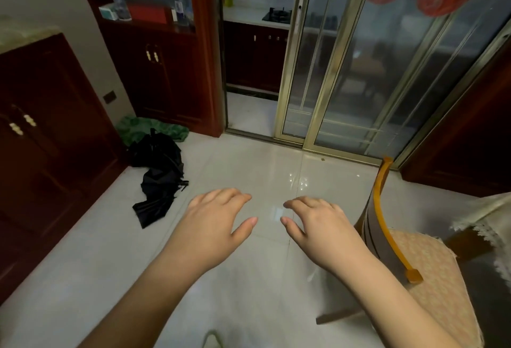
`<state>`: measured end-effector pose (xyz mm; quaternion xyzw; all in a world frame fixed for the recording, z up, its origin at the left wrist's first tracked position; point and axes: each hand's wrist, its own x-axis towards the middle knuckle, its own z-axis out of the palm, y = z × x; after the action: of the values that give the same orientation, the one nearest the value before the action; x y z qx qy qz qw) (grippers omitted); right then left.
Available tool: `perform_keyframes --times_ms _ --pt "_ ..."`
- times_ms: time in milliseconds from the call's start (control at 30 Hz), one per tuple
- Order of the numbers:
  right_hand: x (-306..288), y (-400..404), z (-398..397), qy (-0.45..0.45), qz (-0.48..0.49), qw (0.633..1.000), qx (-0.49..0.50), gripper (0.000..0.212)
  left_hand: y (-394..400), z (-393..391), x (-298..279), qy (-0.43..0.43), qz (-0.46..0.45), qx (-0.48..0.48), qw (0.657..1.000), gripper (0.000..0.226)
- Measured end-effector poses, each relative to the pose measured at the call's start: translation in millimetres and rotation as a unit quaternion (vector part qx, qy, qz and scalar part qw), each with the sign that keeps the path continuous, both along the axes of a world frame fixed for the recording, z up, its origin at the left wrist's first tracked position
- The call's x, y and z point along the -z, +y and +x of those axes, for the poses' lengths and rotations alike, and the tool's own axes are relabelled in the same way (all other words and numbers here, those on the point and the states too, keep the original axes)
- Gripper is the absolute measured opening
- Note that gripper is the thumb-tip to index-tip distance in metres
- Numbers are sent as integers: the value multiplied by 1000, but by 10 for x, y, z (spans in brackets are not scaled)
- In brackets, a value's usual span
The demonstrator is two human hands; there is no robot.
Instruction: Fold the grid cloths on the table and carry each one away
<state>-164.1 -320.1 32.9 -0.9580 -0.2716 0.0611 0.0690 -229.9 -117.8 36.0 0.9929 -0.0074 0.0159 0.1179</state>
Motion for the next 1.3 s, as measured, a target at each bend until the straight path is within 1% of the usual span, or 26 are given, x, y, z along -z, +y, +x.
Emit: perform_keyframes --times_ms 167,200,300,433,500,667,833,933,1100,1200,1300 --pt "-23 484 393 -3 -10 999 35 43 475 568 -131 19 20 55 998 84" --pt "-22 534 467 -4 -11 999 43 43 544 693 -177 17 22 64 998 81" --pt "-11 609 700 -3 -11 997 76 42 683 1051 -223 19 25 96 995 58" --pt "24 625 1073 -4 -2 993 116 41 700 1565 -187 28 16 134 990 52" --pt "52 599 1297 -8 -2 992 130 40 669 1870 -146 34 8 150 988 51" --pt "165 421 1997 -6 16 986 167 41 452 2733 -66 41 20 192 980 52" --pt "258 158 2819 7 33 979 200 41 185 3675 -57 52 31 204 977 53" --pt "241 7 3267 10 33 977 213 41 11 4130 -104 53 43 219 973 55" --pt "189 -135 3912 12 17 979 205 43 -181 4798 -73 64 37 240 968 54" --pt "188 -190 4265 10 24 974 226 50 -277 5249 -56 55 37 259 963 53" --pt "226 -216 4636 22 21 968 248 46 -361 5743 -25 51 33 282 957 53"
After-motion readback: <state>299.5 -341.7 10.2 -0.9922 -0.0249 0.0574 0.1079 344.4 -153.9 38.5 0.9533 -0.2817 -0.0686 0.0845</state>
